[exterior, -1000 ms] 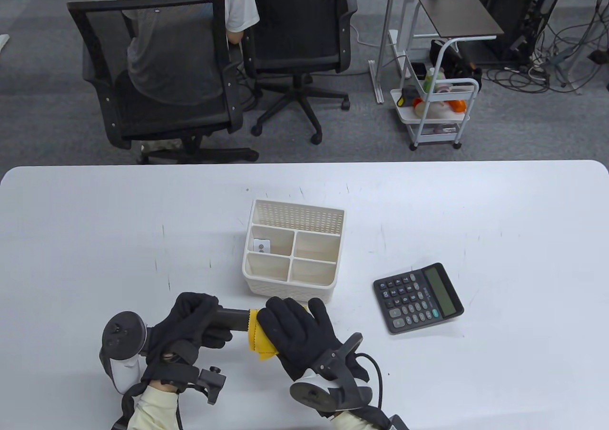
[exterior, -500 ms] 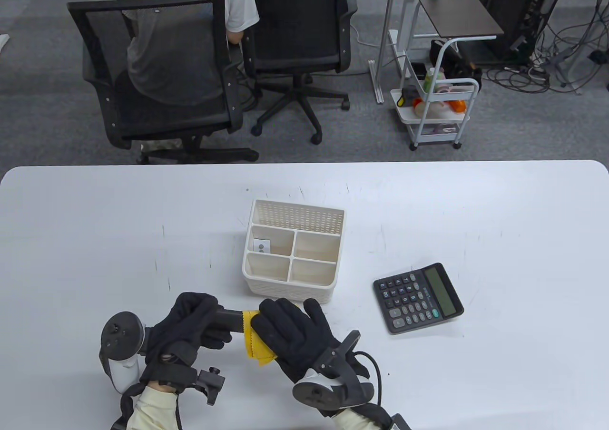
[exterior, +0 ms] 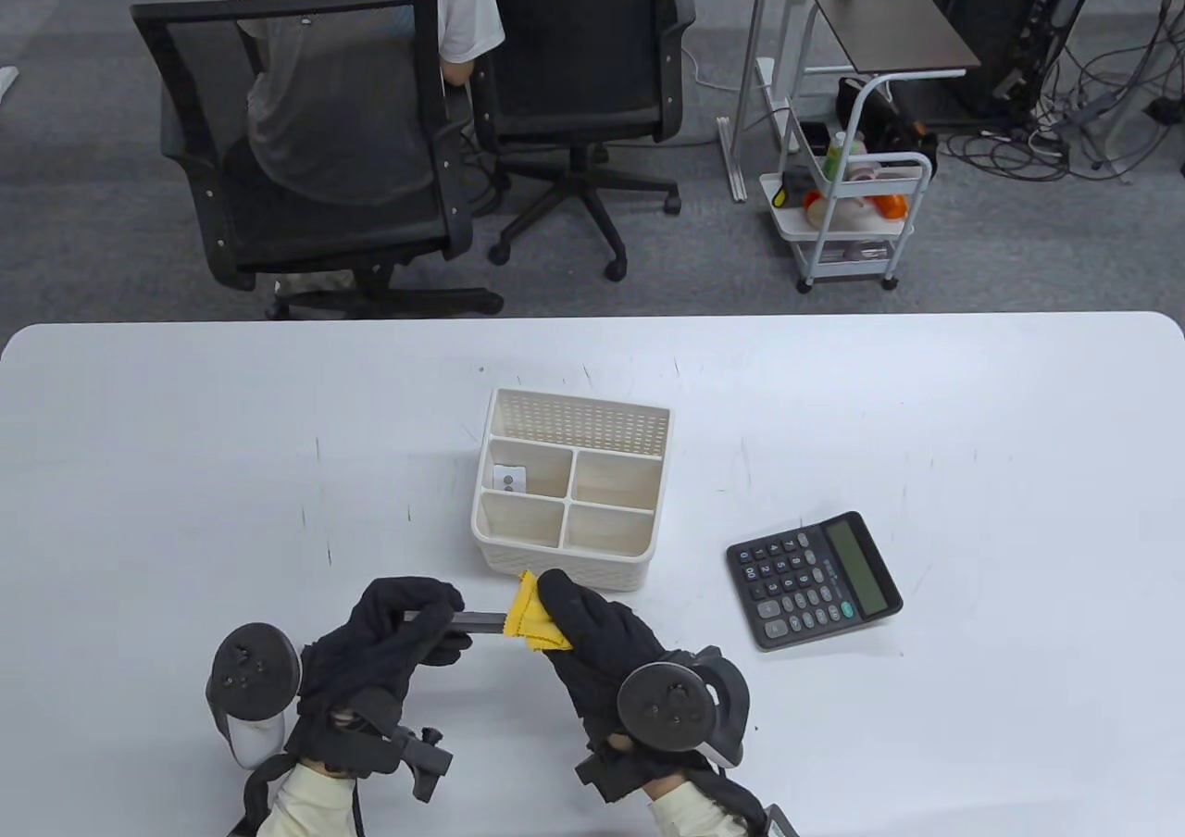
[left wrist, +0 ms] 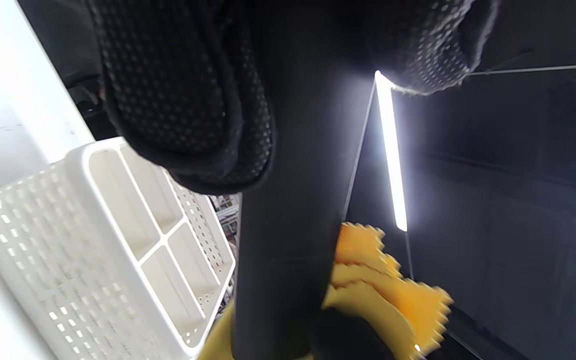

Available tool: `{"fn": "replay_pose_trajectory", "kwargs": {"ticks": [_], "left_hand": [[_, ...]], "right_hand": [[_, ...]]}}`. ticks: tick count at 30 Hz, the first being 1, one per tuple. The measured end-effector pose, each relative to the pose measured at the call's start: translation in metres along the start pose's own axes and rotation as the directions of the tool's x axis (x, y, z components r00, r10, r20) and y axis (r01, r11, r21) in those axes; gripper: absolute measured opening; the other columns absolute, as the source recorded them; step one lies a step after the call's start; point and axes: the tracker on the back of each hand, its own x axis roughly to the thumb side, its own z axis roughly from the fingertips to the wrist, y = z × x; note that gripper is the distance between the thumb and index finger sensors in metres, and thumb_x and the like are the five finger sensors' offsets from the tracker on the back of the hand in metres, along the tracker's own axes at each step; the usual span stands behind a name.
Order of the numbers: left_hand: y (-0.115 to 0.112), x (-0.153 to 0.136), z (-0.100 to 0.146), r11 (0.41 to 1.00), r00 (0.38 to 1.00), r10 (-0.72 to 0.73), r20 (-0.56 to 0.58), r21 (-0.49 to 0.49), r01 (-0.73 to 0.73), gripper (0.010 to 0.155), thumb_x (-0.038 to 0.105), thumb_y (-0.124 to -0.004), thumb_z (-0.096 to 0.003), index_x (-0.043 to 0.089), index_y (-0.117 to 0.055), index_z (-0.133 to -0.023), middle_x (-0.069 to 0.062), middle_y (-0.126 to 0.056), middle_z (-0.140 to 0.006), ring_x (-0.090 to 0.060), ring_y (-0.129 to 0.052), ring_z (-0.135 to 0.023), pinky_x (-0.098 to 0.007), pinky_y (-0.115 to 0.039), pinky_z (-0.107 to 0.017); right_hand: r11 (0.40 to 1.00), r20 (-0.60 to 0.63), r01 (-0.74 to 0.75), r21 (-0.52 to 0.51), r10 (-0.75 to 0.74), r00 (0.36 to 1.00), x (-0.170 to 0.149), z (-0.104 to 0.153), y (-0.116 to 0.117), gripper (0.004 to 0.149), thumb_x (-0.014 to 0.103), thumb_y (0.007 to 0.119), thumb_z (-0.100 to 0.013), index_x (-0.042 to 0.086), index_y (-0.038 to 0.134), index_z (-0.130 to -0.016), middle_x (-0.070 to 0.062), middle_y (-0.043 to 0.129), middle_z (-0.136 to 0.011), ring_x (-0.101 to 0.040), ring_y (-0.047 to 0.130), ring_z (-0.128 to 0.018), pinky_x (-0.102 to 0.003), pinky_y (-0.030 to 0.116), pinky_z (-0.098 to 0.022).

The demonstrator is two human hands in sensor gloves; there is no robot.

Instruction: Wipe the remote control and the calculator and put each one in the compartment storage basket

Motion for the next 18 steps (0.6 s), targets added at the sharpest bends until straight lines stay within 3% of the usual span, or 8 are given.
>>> {"fn": "replay_pose_trajectory", "kwargs": {"ticks": [5, 10, 18], "left_hand": [[-0.0054, 0.0109, 0.0035, 0.988, 0.988, -0.149, 0.045, 0.058, 0.146, 0.036, 0.048, -0.081, -0.0485, 0.031, -0.075, -0.08, -0.003, -0.091, -0.082, -0.025, -0.114, -0.052, -0.034, -0.102, -0.035], [-0.0053, 0.0053, 0.0037, 0.985, 0.986, -0.168, 0.016, 0.037, 0.167, 0.038, 0.047, -0.077, -0.0506, 0.027, -0.071, -0.082, -0.005, -0.089, -0.082, -0.024, -0.113, -0.053, -0.034, -0.101, -0.037], [-0.0067, 0.0076, 0.0035, 0.984, 0.981, -0.177, 0.077, 0.03, 0.175, 0.039, 0.047, -0.078, -0.0494, 0.026, -0.072, -0.081, -0.005, -0.09, -0.081, -0.025, -0.114, -0.051, -0.034, -0.101, -0.035]], "right_hand": [[0.998, -0.054, 0.063, 0.018, -0.062, 0.997, -0.0053, -0.0008, -0.0001, 0.053, 0.024, 0.074, -0.056, 0.001, 0.069, -0.102, -0.032, 0.083, -0.096, -0.041, 0.094, -0.073, -0.063, 0.071, -0.055], [0.995, -0.058, 0.1, 0.005, -0.099, 0.993, -0.0023, 0.0012, -0.0036, 0.053, 0.024, 0.075, -0.055, 0.0, 0.071, -0.102, -0.031, 0.08, -0.098, -0.045, 0.091, -0.078, -0.064, 0.069, -0.056], [0.985, -0.126, 0.164, 0.059, -0.156, 0.98, -0.0097, 0.0002, 0.0037, 0.054, 0.022, 0.076, -0.054, -0.002, 0.069, -0.102, -0.032, 0.078, -0.099, -0.044, 0.091, -0.077, -0.062, 0.072, -0.054]]}}
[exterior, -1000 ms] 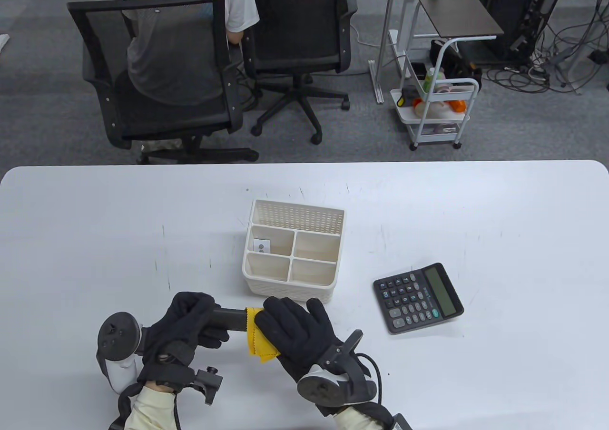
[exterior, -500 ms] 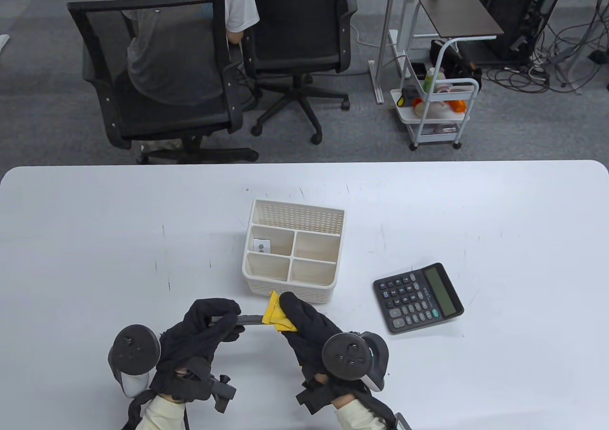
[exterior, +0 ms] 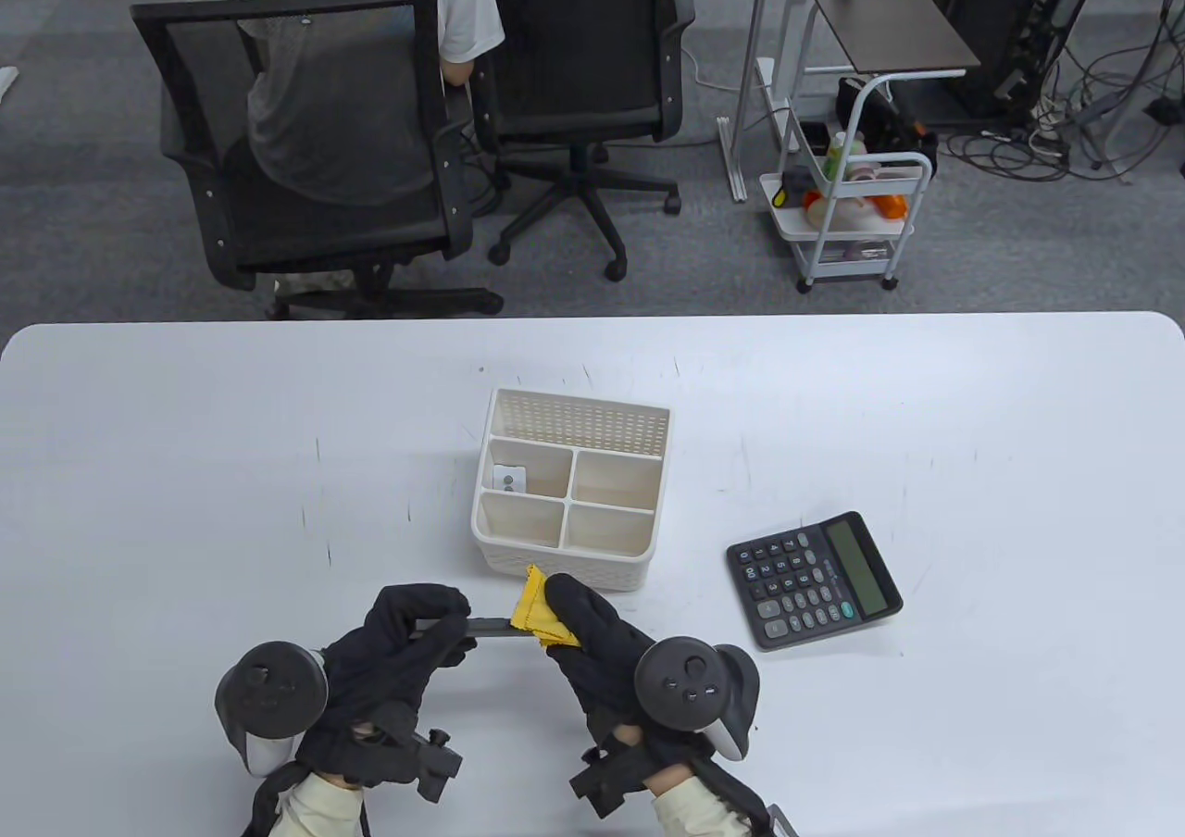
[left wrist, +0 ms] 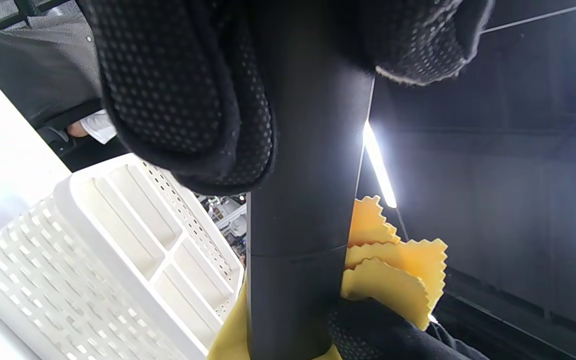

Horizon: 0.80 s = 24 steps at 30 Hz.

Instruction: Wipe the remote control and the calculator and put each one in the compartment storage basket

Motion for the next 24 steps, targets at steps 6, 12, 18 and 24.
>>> {"fn": "replay_pose_trajectory", "kwargs": {"ticks": [6, 12, 18, 24], "left_hand": [[-0.001, 0.009, -0.001, 0.994, 0.993, -0.109, 0.045, 0.023, 0.108, 0.039, 0.047, -0.079, -0.0479, 0.026, -0.073, -0.081, -0.005, -0.092, -0.08, -0.023, -0.115, -0.049, -0.033, -0.102, -0.033], [0.008, 0.016, -0.004, 0.985, 0.986, -0.155, 0.065, 0.082, 0.15, 0.039, 0.048, -0.079, -0.0476, 0.027, -0.074, -0.08, -0.005, -0.092, -0.08, -0.023, -0.115, -0.049, -0.033, -0.102, -0.033], [0.018, 0.036, -0.032, 0.978, 0.982, -0.17, 0.081, 0.137, 0.158, 0.041, 0.046, -0.078, -0.0486, 0.025, -0.071, -0.084, -0.006, -0.09, -0.082, -0.023, -0.114, -0.052, -0.032, -0.102, -0.035], [-0.008, 0.064, -0.081, 0.944, 0.938, -0.327, 0.115, -0.01, 0.33, 0.043, 0.039, -0.077, -0.0507, 0.025, -0.066, -0.09, -0.007, -0.085, -0.09, -0.021, -0.111, -0.062, -0.031, -0.1, -0.043]], "right_hand": [[0.997, -0.025, -0.08, -0.004, 0.08, 0.996, 0.003, -0.001, -0.004, 0.051, 0.019, 0.08, -0.052, -0.001, 0.075, -0.098, -0.03, 0.085, -0.094, -0.041, 0.096, -0.07, -0.058, 0.078, -0.05], [0.989, -0.037, -0.083, -0.121, 0.079, 0.996, 0.004, 0.0, -0.018, 0.046, 0.017, 0.081, -0.051, 0.001, 0.081, -0.094, -0.027, 0.092, -0.086, -0.032, 0.102, -0.062, -0.054, 0.082, -0.047], [0.991, -0.096, -0.051, -0.12, 0.04, 0.995, -0.012, 0.002, -0.028, 0.044, 0.016, 0.081, -0.051, 0.0, 0.082, -0.092, -0.025, 0.095, -0.082, -0.029, 0.103, -0.058, -0.053, 0.082, -0.046], [0.994, -0.132, -0.088, -0.061, 0.079, 0.988, -0.025, 0.0, -0.016, 0.044, 0.017, 0.08, -0.051, 0.001, 0.082, -0.092, -0.025, 0.094, -0.083, -0.03, 0.102, -0.059, -0.055, 0.08, -0.048]]}}
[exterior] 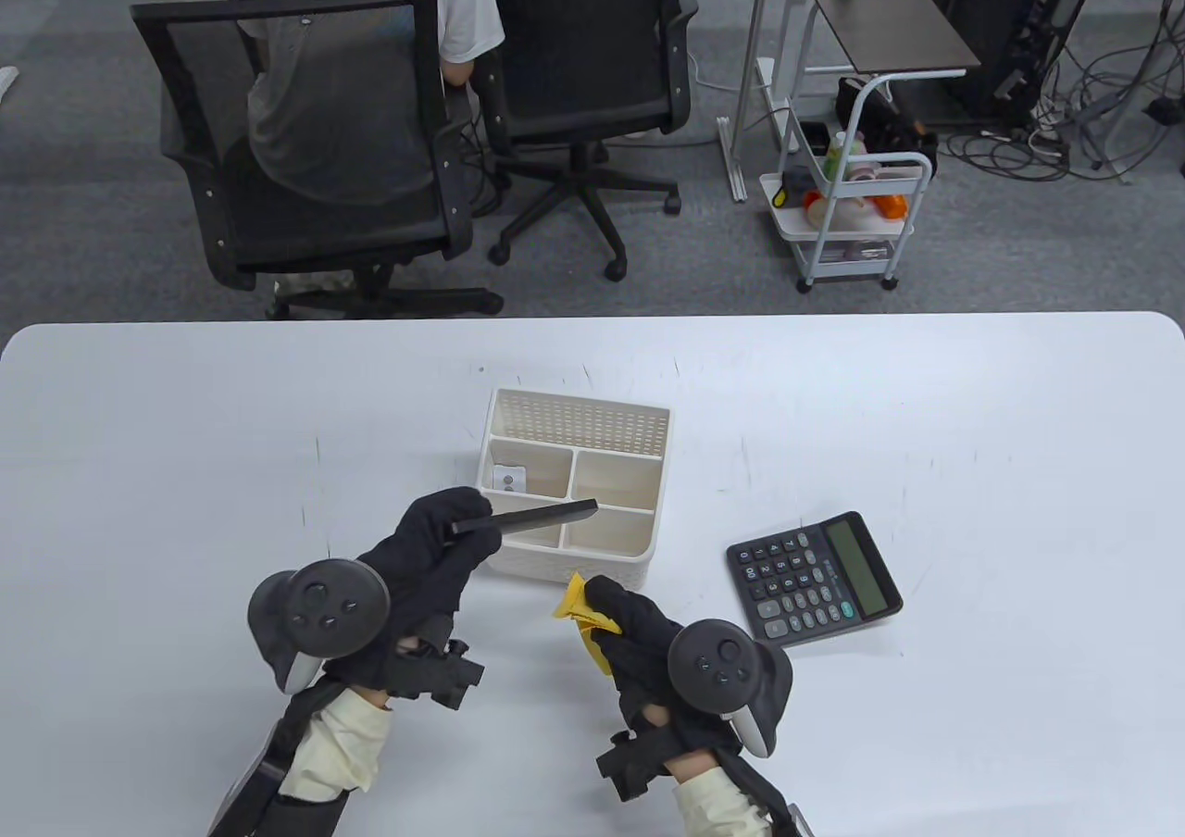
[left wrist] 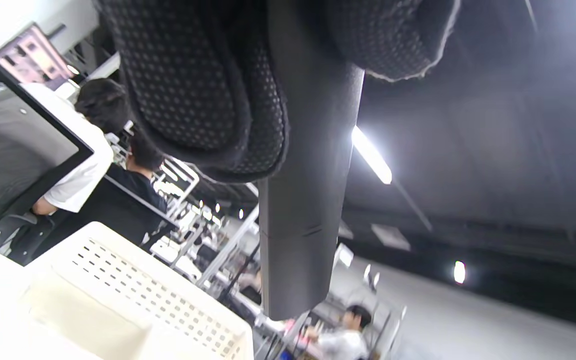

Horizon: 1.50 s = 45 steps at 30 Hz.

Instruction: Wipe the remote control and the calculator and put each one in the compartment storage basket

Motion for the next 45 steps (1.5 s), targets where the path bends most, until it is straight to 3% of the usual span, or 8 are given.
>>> {"fn": "replay_pose_trajectory", "kwargs": {"ticks": [5, 10, 16, 26, 31, 36, 41, 45], "left_hand": [[-0.033, 0.013, -0.033, 0.983, 0.99, -0.138, 0.015, -0.119, 0.139, 0.045, 0.034, -0.077, -0.0517, 0.028, -0.065, -0.094, -0.005, -0.082, -0.097, -0.022, -0.106, -0.071, -0.033, -0.096, -0.05], [-0.074, 0.004, -0.057, 0.928, 0.96, -0.279, -0.009, -0.259, 0.267, 0.045, 0.035, -0.079, -0.0516, 0.034, -0.067, -0.095, -0.002, -0.078, -0.102, -0.021, -0.103, -0.076, -0.034, -0.094, -0.055], [-0.103, -0.008, -0.065, 0.871, 0.913, -0.407, -0.028, -0.313, 0.379, 0.046, 0.037, -0.079, -0.052, 0.039, -0.07, -0.097, 0.0, -0.078, -0.102, -0.019, -0.1, -0.078, -0.035, -0.091, -0.057], [-0.129, -0.015, -0.067, 0.758, 0.807, -0.589, -0.027, -0.364, 0.541, 0.048, 0.042, -0.072, -0.0543, 0.047, -0.064, -0.101, 0.005, -0.075, -0.105, -0.026, -0.081, -0.095, -0.046, -0.078, -0.067], [-0.124, -0.017, -0.061, 0.796, 0.851, -0.523, -0.052, -0.387, 0.466, 0.053, 0.042, -0.069, -0.0554, 0.044, -0.055, -0.107, 0.001, -0.068, -0.112, -0.033, -0.077, -0.099, -0.05, -0.076, -0.067], [-0.092, -0.008, -0.046, 0.856, 0.891, -0.452, -0.051, -0.304, 0.417, 0.058, 0.045, -0.068, -0.0547, 0.037, -0.051, -0.109, -0.003, -0.065, -0.113, -0.037, -0.075, -0.1, -0.053, -0.074, -0.068], [-0.059, -0.006, -0.008, 0.941, 0.958, -0.281, -0.05, -0.209, 0.265, 0.062, 0.048, -0.069, -0.0535, 0.032, -0.049, -0.11, -0.006, -0.068, -0.112, -0.038, -0.078, -0.098, -0.054, -0.074, -0.067], [-0.05, -0.013, 0.022, 0.965, 0.983, -0.171, -0.059, -0.214, 0.155, 0.068, 0.051, -0.071, -0.0524, 0.028, -0.046, -0.112, -0.007, -0.068, -0.111, -0.038, -0.08, -0.097, -0.055, -0.074, -0.067]], "right_hand": [[0.999, -0.003, -0.024, 0.024, 0.025, 1.0, -0.003, -0.001, 0.005, 0.044, 0.017, 0.08, -0.051, 0.001, 0.082, -0.093, -0.025, 0.094, -0.084, -0.03, 0.101, -0.06, -0.055, 0.079, -0.048], [0.999, -0.013, -0.027, 0.021, 0.028, 1.0, -0.008, -0.003, 0.003, 0.044, 0.017, 0.08, -0.051, 0.001, 0.082, -0.093, -0.025, 0.094, -0.084, -0.03, 0.101, -0.06, -0.055, 0.079, -0.049], [0.998, -0.056, -0.024, 0.051, 0.027, 0.998, -0.02, -0.009, 0.01, 0.044, 0.017, 0.08, -0.051, 0.002, 0.082, -0.093, -0.025, 0.094, -0.084, -0.03, 0.101, -0.06, -0.056, 0.079, -0.049], [1.0, -0.053, -0.009, 0.025, 0.01, 0.999, -0.023, -0.008, 0.005, 0.045, 0.017, 0.079, -0.052, 0.002, 0.081, -0.094, -0.025, 0.093, -0.085, -0.031, 0.1, -0.061, -0.056, 0.078, -0.05], [1.0, -0.055, 0.01, 0.01, -0.009, 0.998, -0.025, -0.008, 0.002, 0.045, 0.018, 0.079, -0.052, 0.002, 0.081, -0.094, -0.025, 0.093, -0.086, -0.031, 0.1, -0.062, -0.056, 0.077, -0.05], [0.997, -0.048, 0.069, -0.031, -0.071, 0.996, -0.025, -0.007, -0.006, 0.045, 0.019, 0.078, -0.053, 0.002, 0.08, -0.094, -0.025, 0.092, -0.087, -0.031, 0.1, -0.062, -0.057, 0.077, -0.051], [0.984, -0.043, 0.158, -0.084, -0.162, 0.986, -0.025, -0.004, -0.013, 0.045, 0.02, 0.077, -0.053, 0.003, 0.079, -0.095, -0.025, 0.091, -0.088, -0.031, 0.099, -0.063, -0.058, 0.076, -0.051], [0.971, 0.001, 0.225, -0.08, -0.225, 0.974, -0.02, -0.002, -0.014, 0.045, 0.021, 0.076, -0.054, 0.005, 0.077, -0.096, -0.024, 0.088, -0.091, -0.033, 0.097, -0.067, -0.06, 0.073, -0.053]]}}
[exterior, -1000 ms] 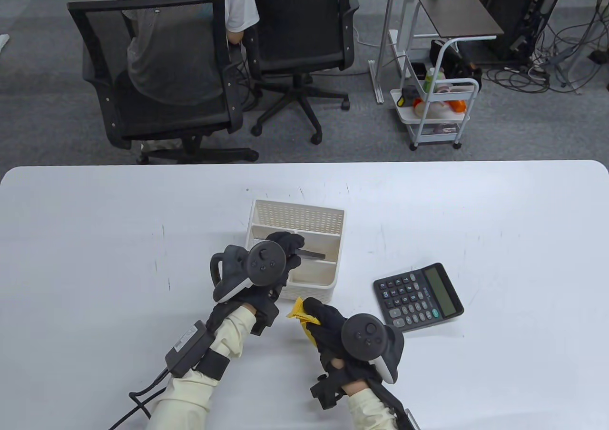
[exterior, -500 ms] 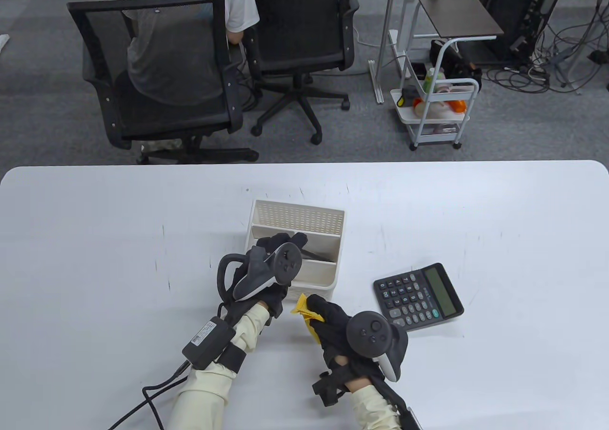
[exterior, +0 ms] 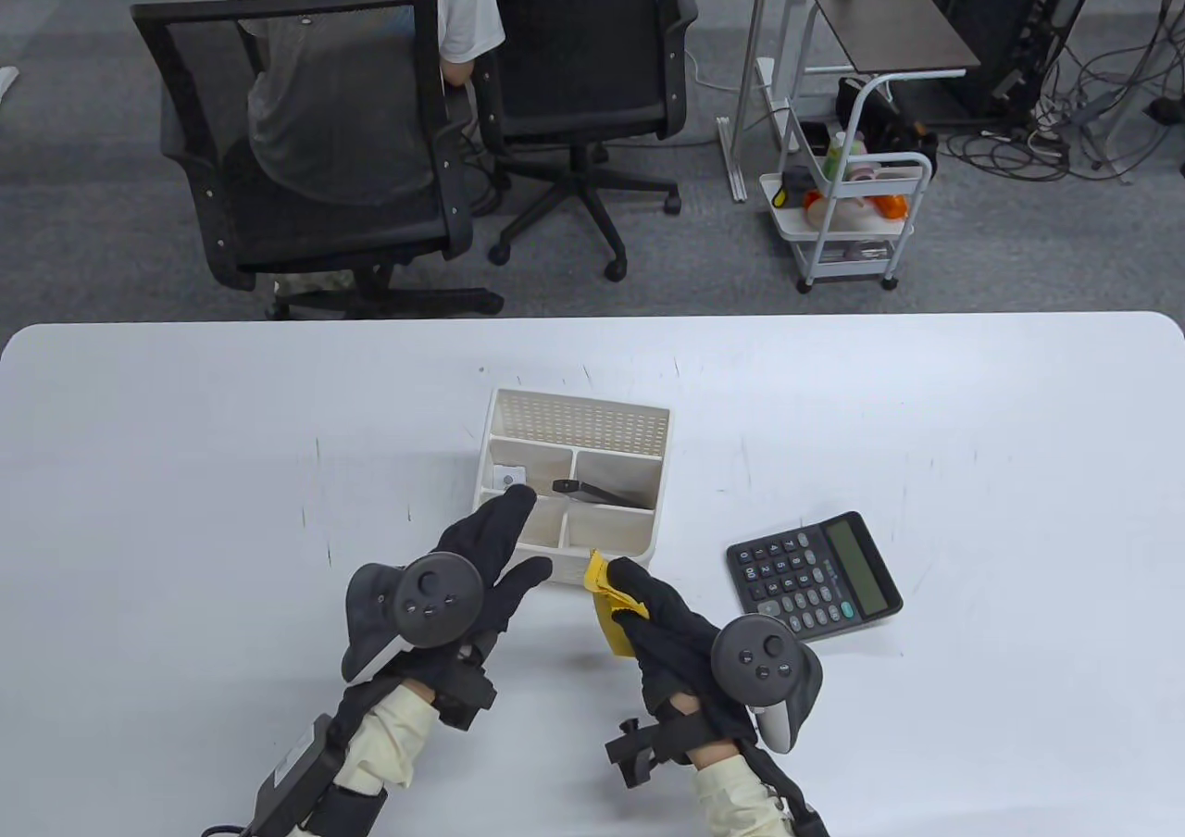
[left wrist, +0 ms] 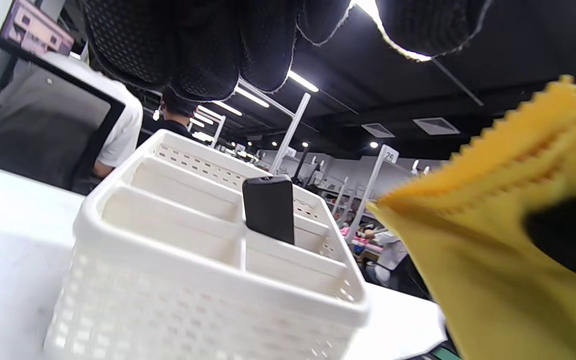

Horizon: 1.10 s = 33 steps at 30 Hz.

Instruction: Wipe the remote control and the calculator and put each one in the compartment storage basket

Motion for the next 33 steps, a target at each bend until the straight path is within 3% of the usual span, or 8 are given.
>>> {"fn": "replay_pose_trajectory", "kwargs": {"ticks": [9, 14, 16, 18, 21, 24, 27, 33], "left_hand": [[-0.028, -0.022, 0.023, 0.965, 0.974, 0.221, -0.055, -0.134, -0.226, 0.084, 0.056, -0.073, -0.0498, 0.016, -0.034, -0.113, -0.017, -0.061, -0.114, -0.045, -0.074, -0.101, -0.059, -0.071, -0.068], [-0.041, -0.028, 0.025, 0.85, 0.876, 0.471, -0.105, -0.212, -0.483, 0.087, 0.057, -0.075, -0.0485, 0.014, -0.035, -0.112, -0.02, -0.059, -0.113, -0.049, -0.071, -0.101, -0.061, -0.069, -0.068], [-0.044, -0.03, 0.027, 0.784, 0.812, 0.57, -0.125, -0.214, -0.583, 0.079, 0.054, -0.077, -0.0487, 0.016, -0.046, -0.111, -0.017, -0.065, -0.111, -0.047, -0.073, -0.1, -0.062, -0.069, -0.068], [-0.045, -0.032, 0.028, 0.741, 0.764, 0.632, -0.127, -0.191, -0.644, 0.057, 0.047, -0.077, -0.0506, 0.024, -0.064, -0.101, -0.011, -0.076, -0.106, -0.043, -0.079, -0.098, -0.062, -0.07, -0.067], [-0.039, -0.036, 0.031, 0.714, 0.723, 0.683, -0.108, -0.115, -0.691, 0.037, 0.04, -0.074, -0.0536, 0.032, -0.073, -0.09, -0.005, -0.083, -0.101, -0.037, -0.088, -0.093, -0.058, -0.075, -0.066], [-0.032, -0.038, 0.035, 0.72, 0.724, 0.685, -0.076, -0.081, -0.69, 0.036, 0.042, -0.071, -0.055, 0.033, -0.073, -0.09, -0.003, -0.085, -0.1, -0.035, -0.089, -0.092, -0.057, -0.076, -0.065], [-0.022, -0.038, 0.04, 0.775, 0.774, 0.63, -0.058, -0.012, -0.632, 0.036, 0.041, -0.071, -0.0548, 0.033, -0.074, -0.089, -0.001, -0.094, -0.09, -0.028, -0.102, -0.079, -0.051, -0.084, -0.058], [0.005, -0.046, 0.048, 0.878, 0.88, 0.469, -0.076, 0.148, -0.455, 0.035, 0.042, -0.071, -0.055, 0.03, -0.076, -0.088, 0.001, -0.099, -0.08, -0.025, -0.106, -0.068, -0.049, -0.087, -0.052]], "right_hand": [[0.99, 0.091, 0.114, 0.086, -0.122, 0.988, 0.012, 0.007, 0.02, 0.047, 0.028, 0.073, -0.057, 0.011, 0.074, -0.1, -0.026, 0.077, -0.102, -0.041, 0.086, -0.082, -0.068, 0.064, -0.057], [0.959, 0.093, 0.225, 0.169, -0.243, 0.966, 0.017, 0.008, 0.033, 0.049, 0.032, 0.07, -0.058, 0.013, 0.07, -0.103, -0.026, 0.066, -0.11, -0.047, 0.073, -0.092, -0.072, 0.056, -0.059], [0.941, 0.062, 0.289, 0.178, -0.304, 0.951, 0.016, 0.009, 0.036, 0.05, 0.033, 0.069, -0.059, 0.014, 0.069, -0.105, -0.027, 0.058, -0.113, -0.052, 0.061, -0.096, -0.074, 0.051, -0.059], [0.932, 0.045, 0.318, 0.174, -0.331, 0.943, 0.014, 0.009, 0.038, 0.051, 0.034, 0.069, -0.059, 0.013, 0.067, -0.106, -0.028, 0.055, -0.114, -0.056, 0.052, -0.099, -0.075, 0.048, -0.059], [0.944, 0.051, 0.29, 0.155, -0.301, 0.952, 0.014, 0.008, 0.036, 0.05, 0.032, 0.07, -0.059, 0.008, 0.071, -0.103, -0.03, 0.054, -0.113, -0.056, 0.05, -0.099, -0.076, 0.047, -0.059], [0.957, 0.059, 0.252, 0.143, -0.262, 0.963, 0.014, 0.008, 0.034, 0.047, 0.031, 0.073, -0.057, 0.005, 0.078, -0.097, -0.029, 0.055, -0.112, -0.057, 0.051, -0.098, -0.076, 0.047, -0.059], [0.971, 0.052, 0.2, 0.133, -0.209, 0.977, 0.015, 0.007, 0.033, 0.049, 0.033, 0.075, -0.057, 0.002, 0.08, -0.094, -0.03, 0.056, -0.112, -0.057, 0.051, -0.098, -0.076, 0.046, -0.059], [0.995, 0.023, -0.008, 0.104, 0.006, 1.0, 0.019, 0.003, 0.014, 0.065, 0.041, 0.076, -0.056, 0.0, 0.067, -0.105, -0.031, 0.05, -0.115, -0.062, 0.04, -0.099, -0.082, 0.033, -0.057]]}}
